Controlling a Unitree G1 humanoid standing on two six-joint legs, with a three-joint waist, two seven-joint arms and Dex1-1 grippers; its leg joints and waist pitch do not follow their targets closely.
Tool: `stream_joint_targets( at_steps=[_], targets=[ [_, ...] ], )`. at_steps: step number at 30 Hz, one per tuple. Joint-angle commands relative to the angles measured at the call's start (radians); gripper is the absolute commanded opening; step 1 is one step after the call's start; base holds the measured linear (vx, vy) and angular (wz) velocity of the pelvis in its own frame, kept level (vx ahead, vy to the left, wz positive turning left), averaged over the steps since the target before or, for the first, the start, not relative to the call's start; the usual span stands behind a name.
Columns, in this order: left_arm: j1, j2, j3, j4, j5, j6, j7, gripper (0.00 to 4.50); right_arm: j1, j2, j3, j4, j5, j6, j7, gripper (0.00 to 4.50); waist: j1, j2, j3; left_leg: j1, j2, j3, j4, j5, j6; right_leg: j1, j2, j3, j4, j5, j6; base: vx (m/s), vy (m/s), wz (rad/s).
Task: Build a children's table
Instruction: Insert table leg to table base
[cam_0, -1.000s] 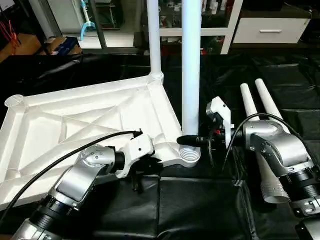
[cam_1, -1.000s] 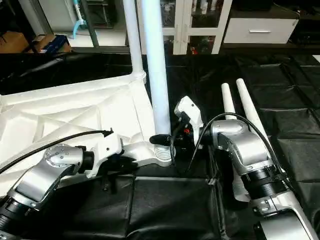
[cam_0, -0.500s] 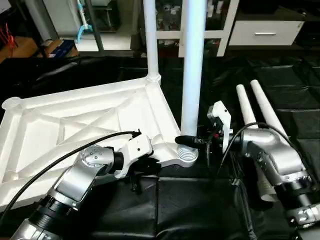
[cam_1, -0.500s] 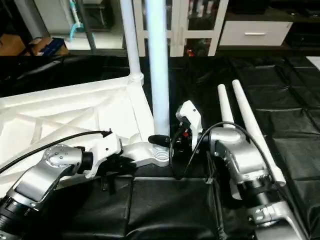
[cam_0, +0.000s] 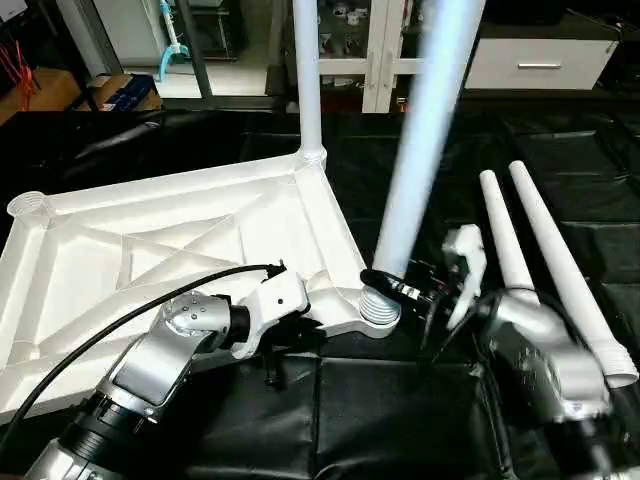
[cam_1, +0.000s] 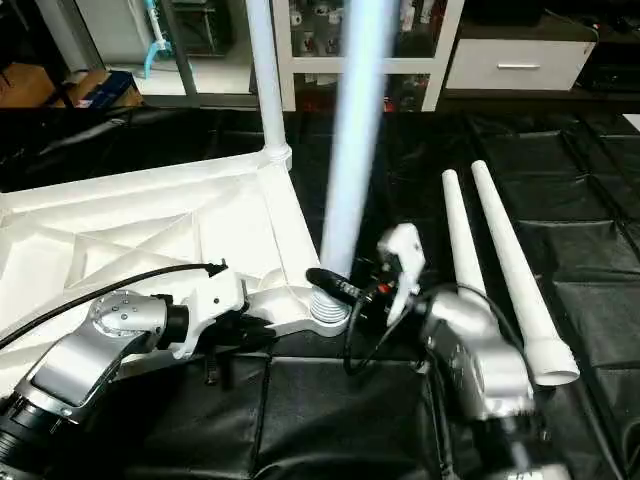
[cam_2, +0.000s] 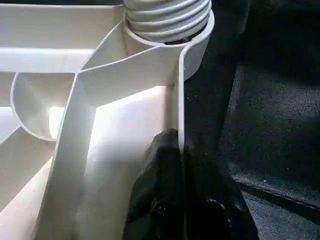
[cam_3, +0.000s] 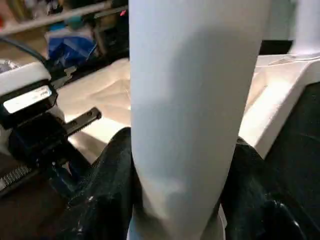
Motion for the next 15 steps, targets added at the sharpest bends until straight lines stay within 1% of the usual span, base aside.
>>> stream_joint_targets(
  at_steps=[1, 3, 4, 5, 6, 7, 8, 9, 10, 11, 12, 13, 14, 15],
  targets=[
    [0.036, 0.005, -0.055, 0.047, 0.016, 0.026, -0.015, 0.02, 0.039, -0.010, -0.008, 0.048, -0.035, 0.016, -0.047, 1.88, -0.005, -0.001, -0.022, 0.011, 0.101, -0.053, -0.108, -0.303, -0.003, 0.009, -0.090, 0.048, -0.075, -0.301, -0.226, 0.000, 0.000, 0.00],
    [0.037, 0.005, -0.056, 0.046, 0.016, 0.026, -0.015, 0.02, 0.050, -0.009, -0.007, 0.041, -0.043, 0.003, -0.045, 1.88, -0.004, 0.000, -0.022, 0.016, 0.101, -0.052, -0.108, -0.313, -0.011, 0.004, -0.089, 0.050, -0.079, -0.318, -0.214, 0.000, 0.000, 0.00],
    [0.038, 0.006, -0.055, 0.045, 0.016, 0.027, -0.015, 0.02, 0.064, -0.009, -0.004, 0.035, -0.051, -0.022, -0.044, 1.88, -0.002, -0.003, -0.022, 0.016, 0.101, -0.051, -0.109, -0.305, -0.011, 0.003, -0.089, 0.050, -0.080, -0.308, -0.210, 0.000, 0.000, 0.00],
    [0.039, 0.006, -0.055, 0.044, 0.015, 0.027, -0.015, 0.02, 0.070, -0.009, -0.003, 0.032, -0.053, -0.032, -0.044, 1.88, -0.001, -0.003, -0.023, 0.017, 0.101, -0.050, -0.108, -0.298, -0.010, 0.002, -0.089, 0.051, -0.079, -0.298, -0.208, 0.000, 0.000, 0.00],
    [0.039, 0.006, -0.055, 0.044, 0.015, 0.027, -0.015, 0.02, 0.070, -0.009, -0.003, 0.032, -0.053, -0.032, -0.044, 1.88, -0.002, -0.003, -0.025, 0.015, 0.100, -0.049, -0.107, -0.276, -0.006, 0.005, -0.089, 0.051, -0.076, -0.266, -0.214, 0.000, 0.000, 0.00],
    [0.040, 0.008, -0.053, 0.042, 0.015, 0.028, -0.015, 0.02, 0.085, -0.013, 0.003, 0.030, -0.065, -0.059, -0.040, 1.88, -0.002, -0.001, -0.025, 0.010, 0.100, -0.050, -0.107, -0.252, 0.002, 0.009, -0.089, 0.050, -0.073, -0.233, -0.221, 0.000, 0.000, 0.00],
    [0.040, 0.008, -0.053, 0.042, 0.015, 0.028, -0.015, 0.02, 0.085, -0.013, 0.003, 0.030, -0.065, -0.059, -0.040, 1.88, -0.002, -0.001, -0.025, 0.010, 0.100, -0.050, -0.107, -0.252, 0.002, 0.009, -0.089, 0.050, -0.073, -0.233, -0.221, 0.000, 0.000, 0.00],
    [0.041, 0.010, -0.053, 0.042, 0.016, 0.027, -0.015, 0.02, 0.098, -0.018, 0.023, 0.029, -0.100, -0.112, -0.030, 1.88, -0.001, -0.001, -0.024, 0.010, 0.101, -0.048, -0.107, -0.247, 0.010, 0.009, -0.089, 0.050, -0.073, -0.220, -0.227, 0.000, 0.000, 0.00],
    [0.041, 0.010, -0.053, 0.042, 0.016, 0.027, -0.015, 0.02, 0.101, -0.019, 0.029, 0.028, -0.111, -0.131, -0.027, 1.88, -0.001, -0.002, -0.023, 0.011, 0.101, -0.047, -0.107, -0.255, 0.010, 0.007, -0.090, 0.050, -0.075, -0.229, -0.226, 0.000, 0.000, 0.00],
    [0.041, 0.010, -0.053, 0.042, 0.016, 0.027, -0.015, 0.02, 0.101, -0.019, 0.029, 0.028, -0.111, -0.131, -0.027, 1.88, -0.001, -0.002, -0.022, 0.010, 0.101, -0.048, -0.108, -0.262, 0.009, 0.008, -0.090, 0.050, -0.075, -0.239, -0.225, 0.000, 0.000, 0.00],
    [0.041, 0.009, -0.053, 0.042, 0.016, 0.026, -0.013, 0.02, 0.102, -0.018, 0.031, 0.027, -0.116, -0.141, -0.027, 1.88, -0.002, -0.003, -0.021, 0.008, 0.101, -0.050, -0.110, -0.275, 0.009, 0.010, -0.091, 0.050, -0.076, -0.263, -0.223, 0.000, 0.000, 0.00],
    [0.041, 0.009, -0.053, 0.042, 0.016, 0.026, -0.013, 0.02, 0.102, -0.018, 0.031, 0.026, -0.116, -0.141, -0.027, 1.88, -0.004, -0.004, -0.018, 0.007, 0.102, -0.052, -0.112, -0.295, 0.007, 0.008, -0.093, 0.051, -0.079, -0.303, -0.216, 0.000, 0.000, 0.00],
    [0.041, 0.009, -0.053, 0.042, 0.016, 0.026, -0.013, 0.02, 0.103, -0.020, 0.033, 0.027, -0.120, -0.148, -0.026, 1.88, -0.004, -0.004, -0.018, 0.007, 0.102, -0.052, -0.112, -0.295, 0.007, 0.008, -0.093, 0.051, -0.079, -0.303, -0.216, 0.000, 0.000, 0.00],
    [0.041, 0.009, -0.053, 0.042, 0.016, 0.026, -0.013, 0.02, 0.105, -0.024, 0.040, 0.030, -0.133, -0.172, -0.022, 1.88, -0.005, -0.003, -0.017, 0.012, 0.103, -0.053, -0.113, -0.322, 0.002, 0.003, -0.093, 0.052, -0.084, -0.352, -0.202, 0.000, 0.000, 0.00]
  ],
)
